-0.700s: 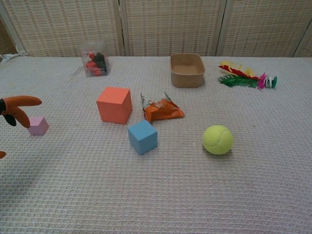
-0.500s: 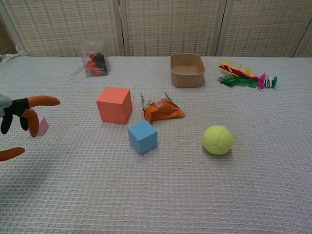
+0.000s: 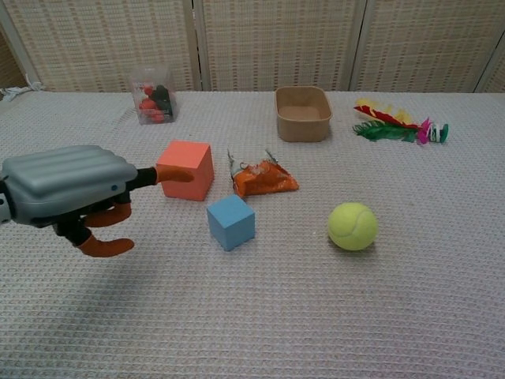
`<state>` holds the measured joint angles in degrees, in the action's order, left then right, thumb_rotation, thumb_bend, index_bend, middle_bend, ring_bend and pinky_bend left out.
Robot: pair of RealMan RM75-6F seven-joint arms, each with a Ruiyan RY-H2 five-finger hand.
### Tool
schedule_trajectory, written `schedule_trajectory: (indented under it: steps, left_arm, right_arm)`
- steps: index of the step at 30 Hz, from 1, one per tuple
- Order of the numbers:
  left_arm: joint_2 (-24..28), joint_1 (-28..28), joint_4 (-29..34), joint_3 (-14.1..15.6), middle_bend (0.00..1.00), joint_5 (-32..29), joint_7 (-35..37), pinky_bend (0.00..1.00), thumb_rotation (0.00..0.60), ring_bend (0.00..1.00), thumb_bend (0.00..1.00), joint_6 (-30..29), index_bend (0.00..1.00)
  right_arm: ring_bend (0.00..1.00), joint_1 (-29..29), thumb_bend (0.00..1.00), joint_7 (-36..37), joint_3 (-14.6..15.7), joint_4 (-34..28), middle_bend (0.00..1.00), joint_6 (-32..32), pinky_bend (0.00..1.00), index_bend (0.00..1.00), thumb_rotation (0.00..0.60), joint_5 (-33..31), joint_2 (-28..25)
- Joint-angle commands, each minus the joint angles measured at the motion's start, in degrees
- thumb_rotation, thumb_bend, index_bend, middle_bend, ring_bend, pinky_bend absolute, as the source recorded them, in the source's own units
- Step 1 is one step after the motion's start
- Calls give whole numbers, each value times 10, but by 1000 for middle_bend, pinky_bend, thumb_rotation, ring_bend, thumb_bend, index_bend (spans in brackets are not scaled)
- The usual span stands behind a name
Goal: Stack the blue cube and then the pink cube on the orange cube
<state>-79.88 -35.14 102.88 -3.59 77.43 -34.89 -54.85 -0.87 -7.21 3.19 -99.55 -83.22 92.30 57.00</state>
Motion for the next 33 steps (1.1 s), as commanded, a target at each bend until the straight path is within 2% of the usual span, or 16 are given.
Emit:
schedule_trajectory:
  steps: [1, 10, 13, 19, 28, 33]
  left_arm:
    - [-35, -31, -12, -21, 931, -38, -34, 818, 600, 871, 351, 22, 47]
    - [-77, -71, -36, -37, 949, -86, -74, 861, 600, 890, 352, 40, 48]
    - [-104, -101, -69, -47, 954, -128, -103, 871, 600, 895, 352, 58, 47]
    - [-126, -135, -92, -42, 963, -199, -161, 889, 600, 908, 352, 57, 47]
    - [-148, -164, -125, -30, 978, -216, -172, 905, 600, 922, 351, 45, 62]
    - [-156, -172, -141, -23, 992, -210, -166, 918, 600, 931, 351, 41, 170]
  right_arm:
    - [0, -1, 107, 3, -2, -1, 0, 3, 0, 0, 600, -4, -2]
    - [0, -4, 108, 6, -4, -2, 0, 10, 0, 0, 600, -13, -4]
    - [0, -4, 107, 9, -8, -3, 0, 9, 0, 0, 600, -21, -6]
    - [0, -3, 107, 16, -11, -3, 0, 6, 0, 0, 600, -25, -9]
    - [0, -5, 107, 17, -16, -2, 0, 11, 0, 0, 600, -37, -11]
    - [0, -6, 107, 16, -17, -4, 0, 12, 0, 0, 600, -40, -12]
